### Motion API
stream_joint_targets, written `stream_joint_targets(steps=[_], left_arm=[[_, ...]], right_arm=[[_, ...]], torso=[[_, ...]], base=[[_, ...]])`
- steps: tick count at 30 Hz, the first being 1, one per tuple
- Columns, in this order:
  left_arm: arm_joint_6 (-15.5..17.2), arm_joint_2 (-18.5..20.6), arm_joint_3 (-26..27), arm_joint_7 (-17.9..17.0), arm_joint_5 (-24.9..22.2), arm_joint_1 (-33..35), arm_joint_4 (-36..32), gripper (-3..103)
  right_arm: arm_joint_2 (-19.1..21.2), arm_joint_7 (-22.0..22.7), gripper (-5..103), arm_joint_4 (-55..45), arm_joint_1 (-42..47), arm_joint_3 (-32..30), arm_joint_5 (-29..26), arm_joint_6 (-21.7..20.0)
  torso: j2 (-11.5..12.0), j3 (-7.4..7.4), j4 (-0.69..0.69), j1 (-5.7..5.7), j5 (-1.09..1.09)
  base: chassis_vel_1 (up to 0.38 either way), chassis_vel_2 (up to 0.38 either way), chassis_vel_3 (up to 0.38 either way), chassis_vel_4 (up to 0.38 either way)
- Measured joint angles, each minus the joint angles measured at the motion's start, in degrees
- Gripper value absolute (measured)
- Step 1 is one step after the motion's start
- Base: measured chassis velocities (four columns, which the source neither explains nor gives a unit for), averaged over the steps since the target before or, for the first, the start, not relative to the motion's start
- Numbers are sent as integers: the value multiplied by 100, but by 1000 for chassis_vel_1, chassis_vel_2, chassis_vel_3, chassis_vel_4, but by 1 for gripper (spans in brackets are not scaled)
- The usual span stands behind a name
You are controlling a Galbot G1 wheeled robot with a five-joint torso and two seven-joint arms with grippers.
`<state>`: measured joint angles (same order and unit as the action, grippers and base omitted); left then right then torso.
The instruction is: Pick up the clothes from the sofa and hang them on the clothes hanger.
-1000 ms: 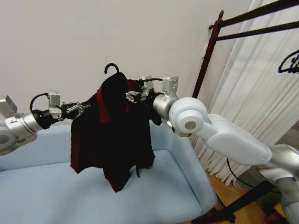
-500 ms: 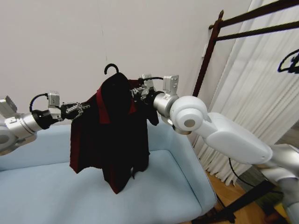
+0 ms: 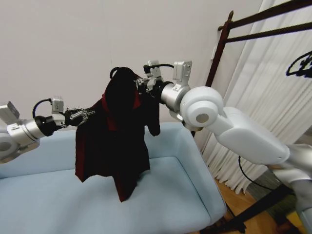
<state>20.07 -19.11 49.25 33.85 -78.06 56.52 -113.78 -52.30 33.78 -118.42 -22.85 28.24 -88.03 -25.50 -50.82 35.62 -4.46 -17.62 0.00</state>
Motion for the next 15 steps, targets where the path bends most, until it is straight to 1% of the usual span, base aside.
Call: stream_joint_targets(steps=[7,14,15], left_arm=[[2,-3,25,-15,-12,-6,-17,2],[2,-21,25,-33,-13,-6,-32,2],[3,-22,25,-33,-13,-8,-30,2]], right_arm=[[184,11,1,-224,166,142,16,-32],[341,67,0,-294,225,105,-7,-119],[374,67,5,-314,226,90,-19,-122]], torso=[[0,0,-1,0,0],[0,0,0,0,1],[0,0,0,0,1]], base=[[0,0,0,0],[0,0,0,0],[0,0,0,0]])
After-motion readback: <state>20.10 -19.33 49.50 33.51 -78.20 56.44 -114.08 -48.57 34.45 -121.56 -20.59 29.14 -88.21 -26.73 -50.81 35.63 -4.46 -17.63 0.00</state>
